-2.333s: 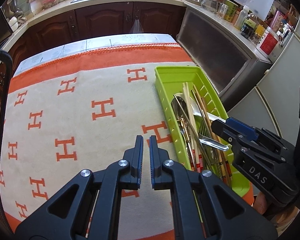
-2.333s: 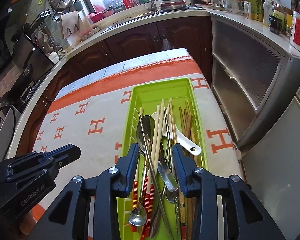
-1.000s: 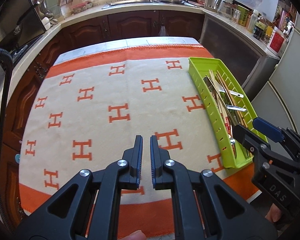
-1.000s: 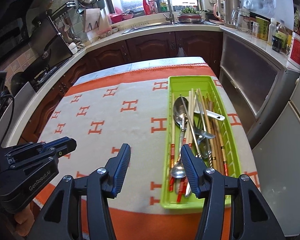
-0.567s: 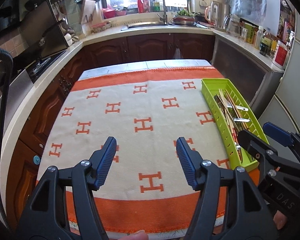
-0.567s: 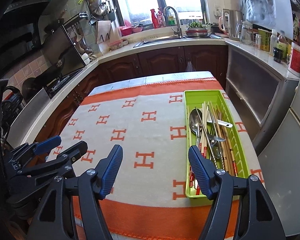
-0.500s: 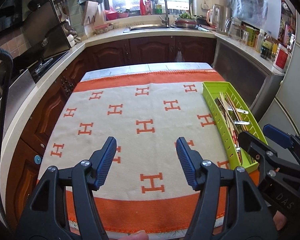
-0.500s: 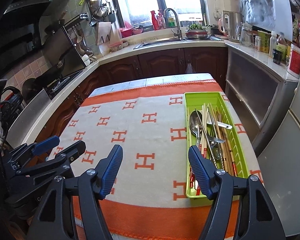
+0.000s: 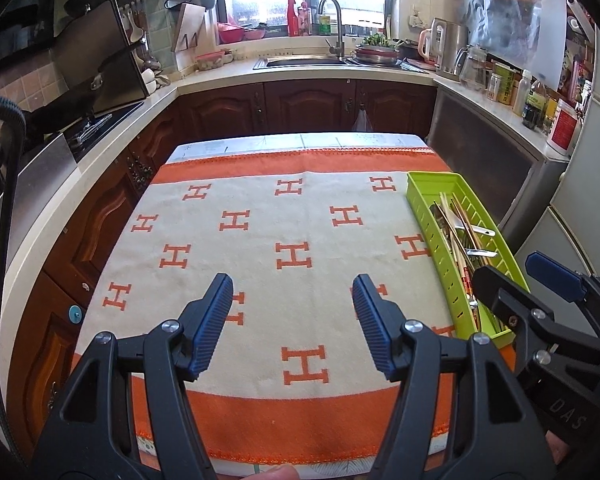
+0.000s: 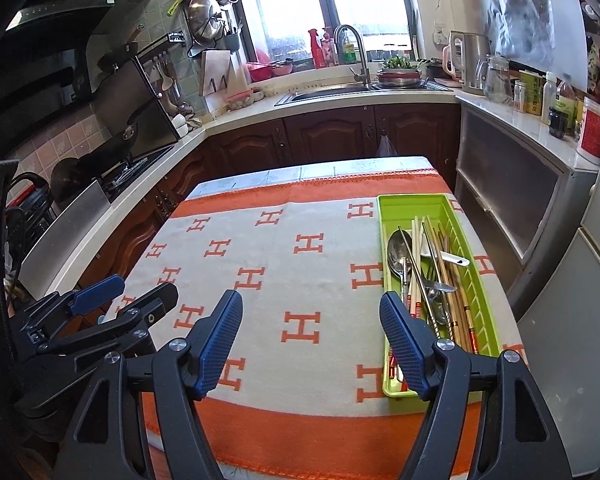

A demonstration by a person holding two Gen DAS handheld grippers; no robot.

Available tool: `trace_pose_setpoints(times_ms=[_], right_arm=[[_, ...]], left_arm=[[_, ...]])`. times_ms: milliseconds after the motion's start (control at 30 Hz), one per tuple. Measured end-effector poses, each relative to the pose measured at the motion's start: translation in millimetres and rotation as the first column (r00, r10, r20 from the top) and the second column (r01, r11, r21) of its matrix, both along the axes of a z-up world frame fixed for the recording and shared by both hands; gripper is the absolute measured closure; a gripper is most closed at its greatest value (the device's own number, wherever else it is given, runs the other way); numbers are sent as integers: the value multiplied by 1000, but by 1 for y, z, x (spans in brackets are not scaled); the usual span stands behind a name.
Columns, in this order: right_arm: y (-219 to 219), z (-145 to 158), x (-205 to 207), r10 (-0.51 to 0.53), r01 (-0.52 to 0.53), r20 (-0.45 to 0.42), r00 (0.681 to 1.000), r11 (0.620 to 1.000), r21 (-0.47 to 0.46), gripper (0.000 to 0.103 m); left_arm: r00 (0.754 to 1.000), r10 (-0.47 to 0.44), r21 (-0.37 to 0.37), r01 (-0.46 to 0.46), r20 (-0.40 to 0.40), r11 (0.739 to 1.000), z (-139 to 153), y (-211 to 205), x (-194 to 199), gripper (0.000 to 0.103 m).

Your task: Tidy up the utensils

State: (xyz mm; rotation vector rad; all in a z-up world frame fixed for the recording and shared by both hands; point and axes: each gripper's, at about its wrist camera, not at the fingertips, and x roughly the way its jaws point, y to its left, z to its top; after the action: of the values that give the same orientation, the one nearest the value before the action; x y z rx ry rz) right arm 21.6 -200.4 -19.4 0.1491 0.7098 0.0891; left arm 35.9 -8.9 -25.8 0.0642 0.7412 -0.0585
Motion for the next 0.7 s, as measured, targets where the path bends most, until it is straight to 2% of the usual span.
trace_pose_setpoints(times_ms=[700], right_arm=[[4, -9, 8, 16, -16, -25, 1000, 1000, 7, 30]], left_arm=[[999, 14, -20, -15, -28, 1000, -11, 6, 6, 44]])
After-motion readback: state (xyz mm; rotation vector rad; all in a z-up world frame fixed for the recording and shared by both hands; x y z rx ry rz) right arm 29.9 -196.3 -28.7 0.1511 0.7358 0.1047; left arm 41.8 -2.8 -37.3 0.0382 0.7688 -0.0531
